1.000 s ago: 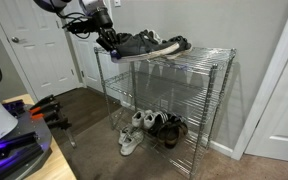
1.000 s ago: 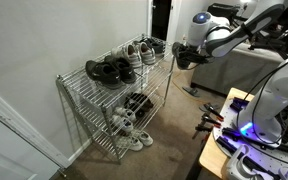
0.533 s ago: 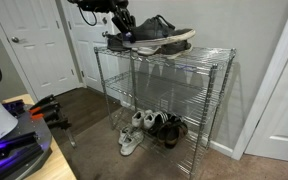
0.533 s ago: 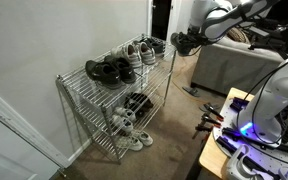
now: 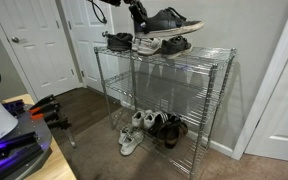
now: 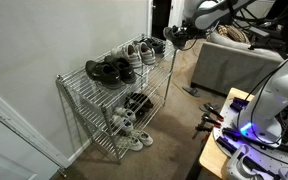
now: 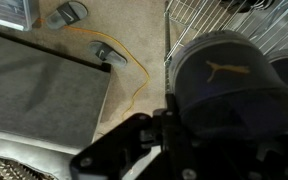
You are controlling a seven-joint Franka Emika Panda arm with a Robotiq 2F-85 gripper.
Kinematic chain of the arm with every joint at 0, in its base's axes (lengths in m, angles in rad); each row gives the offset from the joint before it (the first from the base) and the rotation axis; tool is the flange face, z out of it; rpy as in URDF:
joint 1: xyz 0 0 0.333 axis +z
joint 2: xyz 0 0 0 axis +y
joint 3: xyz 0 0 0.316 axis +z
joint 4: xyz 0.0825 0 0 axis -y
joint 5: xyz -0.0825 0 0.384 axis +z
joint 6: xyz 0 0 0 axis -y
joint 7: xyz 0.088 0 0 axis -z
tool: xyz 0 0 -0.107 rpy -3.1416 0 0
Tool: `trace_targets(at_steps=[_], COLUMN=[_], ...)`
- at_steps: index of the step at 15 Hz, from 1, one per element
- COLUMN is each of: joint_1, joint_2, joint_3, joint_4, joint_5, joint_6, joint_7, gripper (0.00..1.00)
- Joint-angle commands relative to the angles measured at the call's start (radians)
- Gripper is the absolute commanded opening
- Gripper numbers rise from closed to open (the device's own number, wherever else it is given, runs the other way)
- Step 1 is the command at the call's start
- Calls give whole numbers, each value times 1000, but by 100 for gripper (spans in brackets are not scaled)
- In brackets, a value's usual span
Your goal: Pick up the dark grey sneaker from the second shelf and put it on the topmost shelf.
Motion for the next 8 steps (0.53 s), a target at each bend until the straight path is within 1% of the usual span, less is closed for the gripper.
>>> trace_targets(at_steps=[1, 2, 4, 6, 8], joint_1=[-1, 1, 0, 0, 5], joint_2=[102, 125, 178, 223, 254], joint_3=[-15, -22, -38, -55, -75], joint_4=[144, 171, 230, 279, 319], joint_5=[44, 49, 105, 142, 159], joint_6=[-40, -43, -55, -75, -98], joint_7=[-68, -80, -143, -178, -164], gripper=[5, 5, 5, 5, 5])
